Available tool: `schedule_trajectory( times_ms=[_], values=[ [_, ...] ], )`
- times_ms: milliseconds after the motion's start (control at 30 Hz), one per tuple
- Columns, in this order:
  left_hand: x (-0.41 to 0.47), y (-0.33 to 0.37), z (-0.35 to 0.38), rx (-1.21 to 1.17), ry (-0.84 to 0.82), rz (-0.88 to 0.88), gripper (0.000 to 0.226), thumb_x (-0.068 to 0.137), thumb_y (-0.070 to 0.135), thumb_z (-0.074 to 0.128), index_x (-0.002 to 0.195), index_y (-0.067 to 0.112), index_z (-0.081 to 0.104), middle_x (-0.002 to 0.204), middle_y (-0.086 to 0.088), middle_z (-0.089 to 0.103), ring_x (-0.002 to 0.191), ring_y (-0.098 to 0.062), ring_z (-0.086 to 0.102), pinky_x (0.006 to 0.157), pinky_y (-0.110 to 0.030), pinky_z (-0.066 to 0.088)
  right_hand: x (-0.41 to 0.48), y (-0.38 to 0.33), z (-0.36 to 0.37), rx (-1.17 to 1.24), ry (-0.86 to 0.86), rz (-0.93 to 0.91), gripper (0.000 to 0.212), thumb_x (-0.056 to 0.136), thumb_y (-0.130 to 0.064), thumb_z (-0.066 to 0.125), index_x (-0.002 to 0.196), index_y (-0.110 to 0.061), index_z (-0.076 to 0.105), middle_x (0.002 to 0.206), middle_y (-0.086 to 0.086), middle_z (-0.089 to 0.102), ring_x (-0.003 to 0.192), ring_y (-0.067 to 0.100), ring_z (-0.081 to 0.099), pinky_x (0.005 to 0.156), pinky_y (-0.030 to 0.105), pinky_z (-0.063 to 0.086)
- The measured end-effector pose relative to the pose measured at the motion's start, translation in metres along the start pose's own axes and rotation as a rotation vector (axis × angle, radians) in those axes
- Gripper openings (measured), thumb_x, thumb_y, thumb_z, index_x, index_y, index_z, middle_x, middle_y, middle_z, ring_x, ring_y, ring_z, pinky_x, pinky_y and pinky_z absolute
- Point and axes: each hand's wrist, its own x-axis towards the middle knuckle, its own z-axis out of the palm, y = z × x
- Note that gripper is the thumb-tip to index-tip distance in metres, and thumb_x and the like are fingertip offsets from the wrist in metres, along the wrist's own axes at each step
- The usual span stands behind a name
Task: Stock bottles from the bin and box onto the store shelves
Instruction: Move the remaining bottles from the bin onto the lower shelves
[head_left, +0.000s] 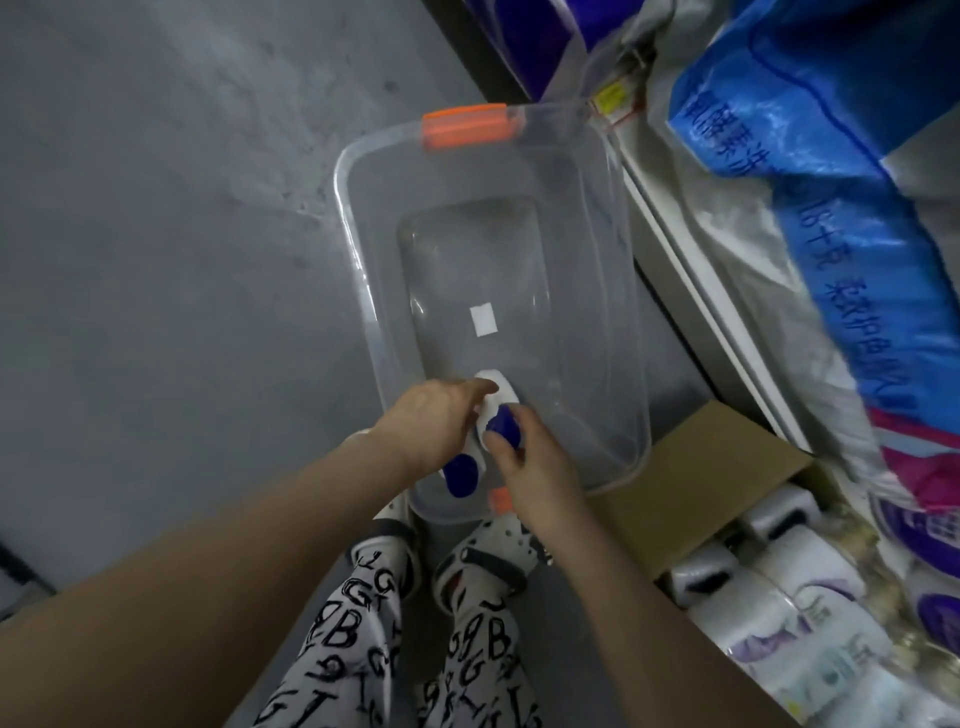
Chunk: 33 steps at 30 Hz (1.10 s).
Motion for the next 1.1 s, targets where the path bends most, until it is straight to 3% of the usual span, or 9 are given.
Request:
schedule_trajectory(
  times_ms=[67, 167, 267, 433, 567, 667, 800, 967, 1100],
  values=[
    [0.008, -0.003, 0.002, -0.037, 0.006, -0.008, 0.046, 0.098, 0.013, 0.052, 0.143, 0.020, 0.045, 0.132, -0.006, 0.062, 0.114, -0.024, 0.061, 0.097, -0.033, 0.048, 0.008, -0.005, -0.005, 0.042, -0.012, -0.013, 0.034, 0.103, -0.042, 0.045, 0.136, -0.032, 0.044, 0.110, -0.010, 0.056, 0.087, 0.004, 0.054, 0.059, 0.011, 0.039],
    [0.021, -0.008, 0.002, -0.161, 0.021, -0.045, 0.055, 0.094, 0.009, 0.054, 0.146, 0.023, 0.041, 0.133, -0.008, 0.061, 0.116, -0.026, 0.061, 0.097, -0.038, 0.049, 0.027, -0.014, -0.023, 0.050, 0.056, -0.053, 0.038, 0.102, -0.047, 0.042, 0.135, -0.028, 0.046, 0.109, -0.007, 0.056, 0.095, 0.009, 0.055, 0.069, 0.021, 0.039],
    [0.035, -0.012, 0.000, -0.230, -0.005, -0.061, 0.069, 0.093, 0.012, 0.059, 0.152, 0.027, 0.028, 0.136, -0.010, 0.058, 0.117, -0.030, 0.060, 0.096, -0.045, 0.051, 0.056, -0.027, -0.039, 0.065, 0.087, -0.043, 0.037, 0.103, -0.051, 0.034, 0.125, -0.025, 0.051, 0.106, -0.004, 0.056, 0.083, 0.002, 0.050, 0.066, 0.020, 0.036],
    [0.063, -0.017, -0.009, -0.483, 0.065, -0.158, 0.076, 0.092, 0.022, 0.066, 0.153, 0.033, 0.022, 0.144, -0.005, 0.052, 0.130, -0.024, 0.052, 0.101, -0.038, 0.048, 0.117, -0.043, -0.047, 0.311, -0.007, 0.032, 0.044, 0.094, -0.067, 0.028, 0.102, -0.036, 0.058, 0.112, 0.007, 0.067, 0.099, 0.022, 0.066, 0.094, 0.045, 0.054],
    [0.081, -0.023, -0.012, -0.642, 0.130, -0.191, 0.068, 0.090, 0.028, 0.068, 0.148, 0.031, 0.032, 0.144, 0.002, 0.050, 0.129, -0.021, 0.051, 0.096, -0.032, 0.043, 0.143, -0.043, -0.054, 0.429, -0.113, 0.019, 0.036, 0.109, -0.033, 0.030, 0.133, -0.022, 0.053, 0.111, 0.003, 0.060, 0.099, 0.017, 0.063, 0.079, 0.023, 0.056],
    [0.092, -0.019, -0.006, -0.705, 0.183, -0.229, 0.066, 0.090, 0.028, 0.069, 0.145, 0.024, 0.034, 0.139, -0.002, 0.053, 0.124, -0.023, 0.054, 0.098, -0.032, 0.042, 0.160, -0.037, -0.055, 0.400, -0.140, 0.026, 0.029, 0.109, -0.031, 0.030, 0.125, -0.029, 0.054, 0.128, -0.001, 0.053, 0.119, 0.020, 0.052, 0.097, 0.034, 0.048],
    [0.101, -0.016, 0.007, -0.736, 0.168, -0.292, 0.066, 0.089, 0.026, 0.069, 0.143, 0.019, 0.032, 0.132, -0.009, 0.057, 0.119, -0.028, 0.057, 0.099, -0.042, 0.048, 0.173, -0.027, -0.044, 0.502, -0.175, 0.065, 0.022, 0.108, -0.021, 0.034, 0.111, -0.025, 0.055, 0.124, 0.006, 0.061, 0.110, 0.024, 0.061, 0.093, 0.040, 0.053],
    [0.096, -0.015, 0.024, -0.817, 0.077, -0.356, 0.064, 0.091, 0.026, 0.068, 0.143, 0.017, 0.031, 0.127, -0.008, 0.058, 0.114, -0.026, 0.058, 0.097, -0.041, 0.050, 0.167, -0.012, -0.031, 0.354, -0.202, 0.066, 0.040, 0.106, -0.024, 0.038, 0.146, -0.021, 0.043, 0.136, 0.005, 0.057, 0.120, 0.022, 0.058, 0.106, 0.044, 0.046],
    [0.086, -0.013, 0.013, -1.010, 0.102, -0.385, 0.062, 0.091, 0.030, 0.067, 0.140, 0.016, 0.032, 0.125, -0.006, 0.060, 0.109, -0.024, 0.063, 0.096, -0.045, 0.053, 0.147, -0.008, -0.038, 0.327, -0.226, 0.057, 0.036, 0.107, -0.036, 0.035, 0.138, -0.023, 0.047, 0.108, -0.004, 0.065, 0.096, 0.010, 0.063, 0.081, 0.029, 0.051]
  ],
)
